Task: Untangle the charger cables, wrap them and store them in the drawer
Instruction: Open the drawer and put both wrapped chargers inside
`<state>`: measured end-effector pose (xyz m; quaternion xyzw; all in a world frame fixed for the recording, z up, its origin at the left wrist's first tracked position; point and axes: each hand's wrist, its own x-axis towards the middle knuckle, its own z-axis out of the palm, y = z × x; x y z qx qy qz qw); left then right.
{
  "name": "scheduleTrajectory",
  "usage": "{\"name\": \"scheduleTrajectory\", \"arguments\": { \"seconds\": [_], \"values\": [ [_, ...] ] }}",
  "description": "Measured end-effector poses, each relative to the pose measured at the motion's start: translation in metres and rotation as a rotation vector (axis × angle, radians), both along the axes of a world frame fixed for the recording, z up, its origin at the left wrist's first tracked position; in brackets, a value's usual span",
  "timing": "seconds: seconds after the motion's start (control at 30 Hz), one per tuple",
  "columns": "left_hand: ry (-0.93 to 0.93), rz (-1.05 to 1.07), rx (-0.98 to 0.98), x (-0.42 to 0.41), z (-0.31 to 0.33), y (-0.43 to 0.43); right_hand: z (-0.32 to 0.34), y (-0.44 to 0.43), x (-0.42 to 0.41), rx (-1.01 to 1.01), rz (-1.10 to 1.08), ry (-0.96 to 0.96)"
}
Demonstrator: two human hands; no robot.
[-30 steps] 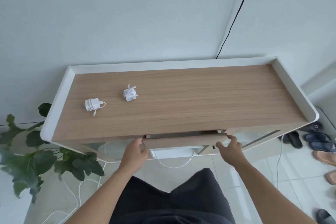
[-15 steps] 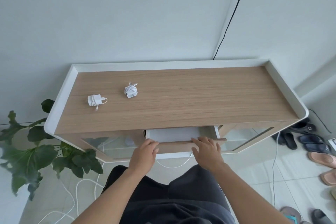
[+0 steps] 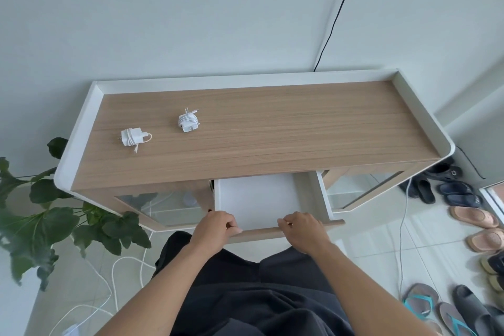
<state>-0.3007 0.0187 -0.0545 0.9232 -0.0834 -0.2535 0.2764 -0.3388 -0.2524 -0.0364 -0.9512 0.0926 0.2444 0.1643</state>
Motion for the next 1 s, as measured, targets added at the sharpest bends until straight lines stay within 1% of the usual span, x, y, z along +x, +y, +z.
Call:
{"name": "scheduleTrajectory", "arguments": {
  "seconds": [0.23, 0.33, 0.47, 0.57, 0.67, 0.77, 1.0],
  "values": [
    [0.051, -0.018, -0.020, -0.001, 0.006, 0.004, 0.003, 0.001, 0.000, -0.005, -0.014, 0.039],
    [0.068, 0.029, -0.057, 0.004, 0.013, 0.012, 0.009, 0.003, 0.003, 0.017, -0.044, 0.063],
    [-0.014, 0.129, -0.101, 0.025, 0.033, 0.035, 0.024, 0.007, 0.020, 0.095, -0.090, 0.034],
    [-0.074, 0.191, -0.105, 0.048, 0.052, 0.060, 0.038, 0.016, 0.043, 0.104, -0.061, -0.031],
    [-0.186, 0.252, -0.098, 0.075, 0.070, 0.090, 0.050, 0.033, 0.074, 0.132, -0.016, -0.093],
    [-0.320, 0.369, -0.092, 0.102, 0.086, 0.121, 0.062, 0.056, 0.112, 0.172, 0.018, -0.162],
    [-0.366, 0.584, -0.087, 0.156, 0.089, 0.185, 0.077, 0.121, 0.200, 0.235, 0.107, -0.284]
  ]
}}
